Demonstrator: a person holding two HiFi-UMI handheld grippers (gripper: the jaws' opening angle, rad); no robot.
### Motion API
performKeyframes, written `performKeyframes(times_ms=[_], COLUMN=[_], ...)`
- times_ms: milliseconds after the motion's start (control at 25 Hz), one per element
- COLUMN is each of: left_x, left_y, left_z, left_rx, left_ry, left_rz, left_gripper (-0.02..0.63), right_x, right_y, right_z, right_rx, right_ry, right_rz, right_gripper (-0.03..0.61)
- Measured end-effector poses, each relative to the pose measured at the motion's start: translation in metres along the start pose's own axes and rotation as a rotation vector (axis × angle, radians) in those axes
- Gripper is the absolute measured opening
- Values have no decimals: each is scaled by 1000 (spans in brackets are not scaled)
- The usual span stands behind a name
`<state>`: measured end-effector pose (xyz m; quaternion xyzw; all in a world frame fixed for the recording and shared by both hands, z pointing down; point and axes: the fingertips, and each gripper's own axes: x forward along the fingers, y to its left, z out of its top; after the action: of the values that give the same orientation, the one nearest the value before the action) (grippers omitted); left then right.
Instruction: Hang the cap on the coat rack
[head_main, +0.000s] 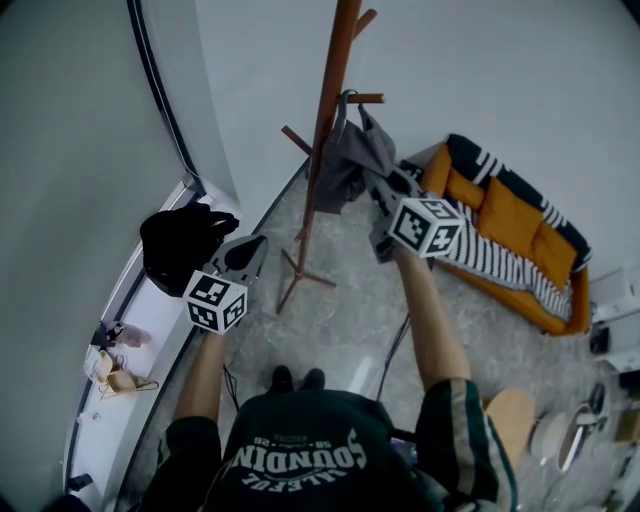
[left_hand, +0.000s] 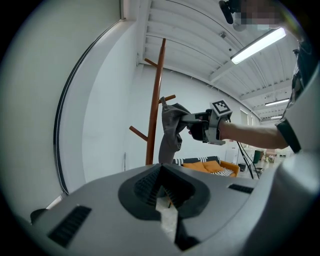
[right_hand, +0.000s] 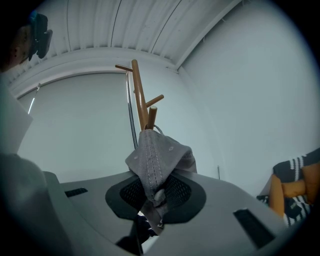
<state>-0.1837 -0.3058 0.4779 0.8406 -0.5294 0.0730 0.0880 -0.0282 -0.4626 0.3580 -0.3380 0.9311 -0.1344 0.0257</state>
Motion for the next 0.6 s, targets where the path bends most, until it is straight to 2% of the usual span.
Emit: performKeyframes(times_ms=[440, 600], left_x=[-11, -15], left_y=[6, 8], left_z=[-10, -13], left_rx=[-17, -20], left_ry=[18, 21], left_rz=[23, 27], left_gripper=[0, 0], right_x=[11, 13], right_y=[4, 0], right_z=[-20, -28], right_rx=[21, -7], right_ry=[23, 24], right_rz=[23, -9], right_gripper=[54, 63])
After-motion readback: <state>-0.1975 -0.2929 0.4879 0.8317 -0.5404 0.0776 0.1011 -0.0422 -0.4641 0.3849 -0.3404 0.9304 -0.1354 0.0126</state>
